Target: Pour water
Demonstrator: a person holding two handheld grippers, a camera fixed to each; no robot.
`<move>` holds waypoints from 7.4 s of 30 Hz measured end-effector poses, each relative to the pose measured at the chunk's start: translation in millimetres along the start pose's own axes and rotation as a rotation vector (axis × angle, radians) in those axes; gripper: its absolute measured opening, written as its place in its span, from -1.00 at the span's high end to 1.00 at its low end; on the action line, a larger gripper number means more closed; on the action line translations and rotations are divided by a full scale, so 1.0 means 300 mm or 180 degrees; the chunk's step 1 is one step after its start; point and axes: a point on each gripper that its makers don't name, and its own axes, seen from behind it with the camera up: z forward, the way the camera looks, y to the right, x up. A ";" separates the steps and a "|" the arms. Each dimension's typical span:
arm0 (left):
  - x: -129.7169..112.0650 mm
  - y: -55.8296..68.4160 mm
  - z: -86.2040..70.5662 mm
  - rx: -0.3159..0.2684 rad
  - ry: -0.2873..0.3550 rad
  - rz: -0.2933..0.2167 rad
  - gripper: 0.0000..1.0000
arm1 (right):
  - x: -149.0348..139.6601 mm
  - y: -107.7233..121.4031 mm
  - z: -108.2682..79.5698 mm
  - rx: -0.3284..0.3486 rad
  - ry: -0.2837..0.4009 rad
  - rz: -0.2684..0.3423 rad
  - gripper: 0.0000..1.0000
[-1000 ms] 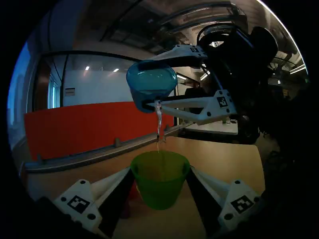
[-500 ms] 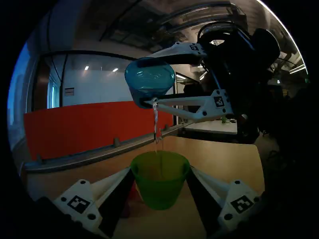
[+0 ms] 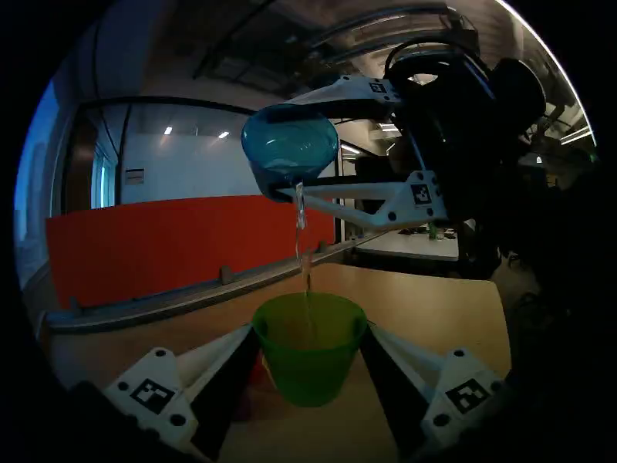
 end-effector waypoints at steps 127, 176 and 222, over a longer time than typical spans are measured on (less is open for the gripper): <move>0.035 0.012 0.005 -0.0025 0.0075 0.0011 -0.71 | 0.078 0.089 -0.002 -0.0134 0.0139 -0.0721 -0.82; 0.067 0.003 -0.019 0.0044 0.0116 0.0082 -0.71 | 0.177 0.070 -0.065 0.0470 0.0584 0.3563 -0.81; 0.021 -0.087 -0.061 0.0263 -0.0061 0.0101 -0.71 | -0.168 0.043 -0.273 0.0175 0.0101 0.3784 -0.82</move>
